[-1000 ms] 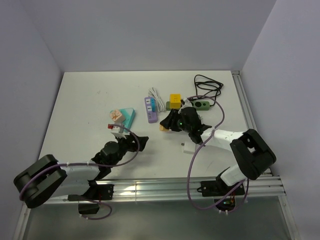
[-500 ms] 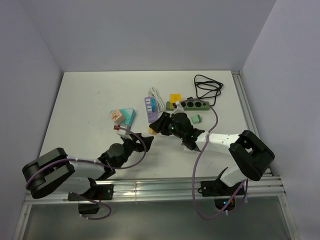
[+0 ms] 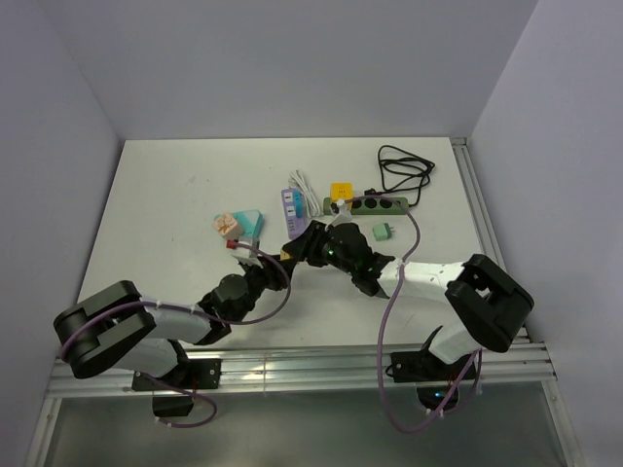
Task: Insert the plug
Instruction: Pick up the plug from the center of the board.
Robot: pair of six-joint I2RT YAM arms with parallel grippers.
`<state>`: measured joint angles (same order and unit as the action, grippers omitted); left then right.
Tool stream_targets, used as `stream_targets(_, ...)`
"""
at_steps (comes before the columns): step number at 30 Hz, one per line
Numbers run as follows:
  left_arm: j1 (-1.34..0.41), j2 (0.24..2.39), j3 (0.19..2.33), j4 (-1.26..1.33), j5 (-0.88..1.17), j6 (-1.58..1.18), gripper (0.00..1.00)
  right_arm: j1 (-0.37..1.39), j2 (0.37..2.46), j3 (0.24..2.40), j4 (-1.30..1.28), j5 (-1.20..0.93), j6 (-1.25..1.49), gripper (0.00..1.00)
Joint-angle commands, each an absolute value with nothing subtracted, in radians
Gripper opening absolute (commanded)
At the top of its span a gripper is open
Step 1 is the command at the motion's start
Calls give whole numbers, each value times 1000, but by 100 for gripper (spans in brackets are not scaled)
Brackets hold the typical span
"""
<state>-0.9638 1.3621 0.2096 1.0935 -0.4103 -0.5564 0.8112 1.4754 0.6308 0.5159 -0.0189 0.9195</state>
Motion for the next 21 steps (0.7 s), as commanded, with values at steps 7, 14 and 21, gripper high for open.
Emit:
stream_targets(7,-971,1364,235,1149,-482,-531,31,830,1440,670,575,-35,931,37)
stream_targets(14,-971,1312,229,1120,-472,-496,0,831,1428,689,529,-34,901,57)
stream_targets(21,-969,1215,218,1014,-459,-482,0,812,1414,735,424,-9,856,71)
